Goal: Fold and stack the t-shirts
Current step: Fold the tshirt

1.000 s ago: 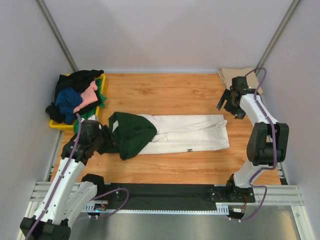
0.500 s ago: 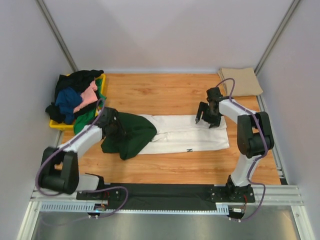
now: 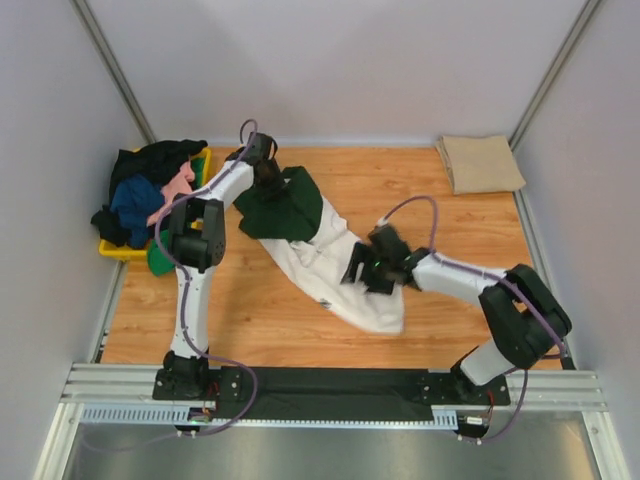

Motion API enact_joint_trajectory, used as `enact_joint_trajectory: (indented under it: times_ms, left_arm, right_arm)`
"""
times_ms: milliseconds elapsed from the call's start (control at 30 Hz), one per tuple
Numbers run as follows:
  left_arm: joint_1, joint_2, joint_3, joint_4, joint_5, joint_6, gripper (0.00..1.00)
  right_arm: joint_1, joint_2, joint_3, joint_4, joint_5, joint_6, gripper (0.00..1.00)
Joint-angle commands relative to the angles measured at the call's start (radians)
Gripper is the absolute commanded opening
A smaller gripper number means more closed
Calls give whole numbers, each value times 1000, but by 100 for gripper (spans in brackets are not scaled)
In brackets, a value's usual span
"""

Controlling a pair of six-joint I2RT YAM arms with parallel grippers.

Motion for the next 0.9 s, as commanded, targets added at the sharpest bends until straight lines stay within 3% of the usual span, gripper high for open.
enact_joint_trajectory:
  times_ms: [0, 33, 100, 133, 167, 233, 400, 500, 633, 700, 733, 767, 867]
  left_arm:
    - [-71, 273, 628, -298, 40, 181, 43]
    - [-86, 414, 996, -363, 52, 224, 49]
    - [-114, 432, 1113, -334, 117, 312, 57]
    - [-120, 308, 948, -274, 120, 332, 67]
    - [-125, 211, 807, -100, 118, 353, 72]
    - [-126, -34, 515, 22, 114, 366, 82]
    - [-125, -255, 492, -150, 33, 430, 83]
    - [-125, -431, 317, -195, -37, 414, 81]
    - [-120, -744, -153, -194, -155, 272, 76]
    - [-122, -922, -327, -144, -120, 208, 74]
    - [-123, -986, -524, -85, -78, 184, 73]
    - [-125, -1044, -611, 9, -5, 150, 72]
    - [-134, -1181, -807, 18, 28, 124, 71]
  right_arm:
    - [284, -67, -56, -184, 12, 272, 78]
    - [327, -135, -1, -258, 40, 289, 79]
    - [401, -196, 52, -329, 104, 303, 81]
    - [407, -241, 110, -391, 153, 285, 82]
    - [401, -256, 138, -422, 176, 267, 84]
    - [381, -276, 207, -516, 273, 190, 85]
    - [251, -190, 398, -530, 301, -1, 84]
    - [216, -37, 590, -519, 260, -138, 82]
    - [165, 251, 857, -525, 177, -249, 77]
    - [147, 347, 1017, -510, 23, -291, 76]
    - [136, 440, 1073, -472, -29, -293, 75]
    - [122, 491, 1131, -466, -72, -295, 73]
    - [99, 690, 1391, -473, -211, -292, 70]
